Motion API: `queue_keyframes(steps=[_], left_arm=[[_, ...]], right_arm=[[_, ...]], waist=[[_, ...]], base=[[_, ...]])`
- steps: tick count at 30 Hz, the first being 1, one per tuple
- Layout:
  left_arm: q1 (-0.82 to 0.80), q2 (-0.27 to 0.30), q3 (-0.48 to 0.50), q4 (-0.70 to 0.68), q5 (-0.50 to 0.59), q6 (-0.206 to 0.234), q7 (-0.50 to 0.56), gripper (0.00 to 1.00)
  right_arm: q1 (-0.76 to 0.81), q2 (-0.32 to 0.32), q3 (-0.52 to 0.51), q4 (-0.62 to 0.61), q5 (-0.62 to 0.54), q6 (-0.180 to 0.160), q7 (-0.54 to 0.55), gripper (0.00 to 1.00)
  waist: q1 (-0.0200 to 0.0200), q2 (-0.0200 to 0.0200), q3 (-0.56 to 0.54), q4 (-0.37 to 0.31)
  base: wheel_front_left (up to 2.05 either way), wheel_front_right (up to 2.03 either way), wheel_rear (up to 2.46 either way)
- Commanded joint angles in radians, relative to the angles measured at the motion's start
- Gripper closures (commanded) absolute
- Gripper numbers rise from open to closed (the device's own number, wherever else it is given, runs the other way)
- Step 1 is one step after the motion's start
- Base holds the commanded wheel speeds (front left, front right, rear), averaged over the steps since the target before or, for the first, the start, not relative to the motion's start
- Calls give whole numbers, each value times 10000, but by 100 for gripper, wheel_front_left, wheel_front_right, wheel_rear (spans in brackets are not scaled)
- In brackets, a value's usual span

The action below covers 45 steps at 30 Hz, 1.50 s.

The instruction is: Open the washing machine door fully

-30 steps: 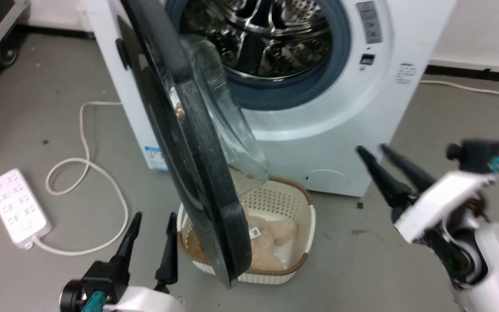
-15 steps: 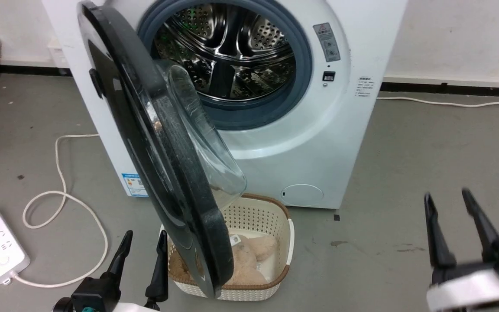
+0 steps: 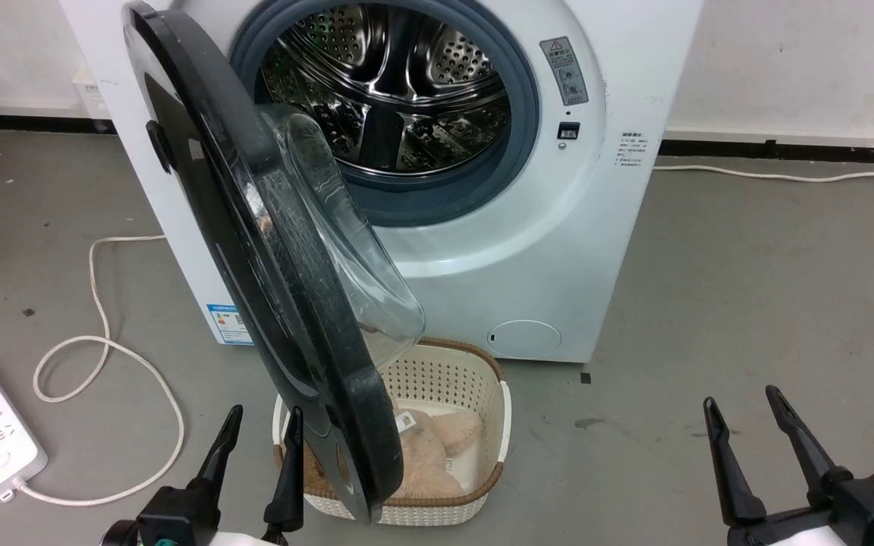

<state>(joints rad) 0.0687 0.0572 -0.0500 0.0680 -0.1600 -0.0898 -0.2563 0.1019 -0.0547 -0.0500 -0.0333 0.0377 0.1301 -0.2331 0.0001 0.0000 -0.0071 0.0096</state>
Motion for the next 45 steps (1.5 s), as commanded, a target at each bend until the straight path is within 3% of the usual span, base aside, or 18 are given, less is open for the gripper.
queue_keyframes(steps=[1,2,3,8,11,17,22,26,29,36,41,45], left_arm=[[86,4,15,-52,70,37,-55,0],[82,-2,15,-61,72,37,-55,0],[70,-6,3,-78,75,26,-55,100],[45,-24,72,-345,258,165,-55,100],[15,-47,409,-743,-217,355,-55,100],[-447,-66,910,-2649,-1063,866,-55,100],[-1194,-68,558,-4328,-845,994,-55,100],[-1527,-68,-444,-4903,-414,770,40,100],[-1542,-69,-1527,-4900,-106,622,414,100],[-974,-69,-3760,-3868,-251,857,856,100],[-624,-69,-4368,-2521,-468,1099,1258,100],[-562,-67,-4211,-1501,-570,1415,1497,100]], right_arm=[[94,42,16,26,81,6,-86,0],[78,42,15,32,109,6,-95,0],[68,43,17,39,127,6,-103,0],[56,44,72,93,208,6,-119,0],[51,44,30,108,405,6,-124,0],[27,44,-16,78,533,6,-110,0],[17,44,-67,93,573,6,-104,0],[-8,45,-37,153,712,6,-116,0],[3,45,90,248,764,6,-137,0],[-65,45,186,411,898,6,-197,0],[-94,45,131,443,912,6,-226,0],[-108,45,134,457,920,6,-240,0]], waist=[[-1,0,-5,17],[-1,0,-9,27],[-1,0,-17,35],[-1,0,-32,64],[-1,0,-55,74],[-1,0,-139,101],[-1,0,-234,110],[-1,0,-267,100],[-1,0,-273,77],[-1,0,-218,-34],[-1,0,-137,-93],[-1,0,-56,-123]], base=[[0,0,0],[0,0,0],[0,0,0],[0,0,0],[0,0,0],[0,0,0],[0,0,0],[0,0,0],[0,0,0],[0,0,0],[0,0,0],[0,0,0]])
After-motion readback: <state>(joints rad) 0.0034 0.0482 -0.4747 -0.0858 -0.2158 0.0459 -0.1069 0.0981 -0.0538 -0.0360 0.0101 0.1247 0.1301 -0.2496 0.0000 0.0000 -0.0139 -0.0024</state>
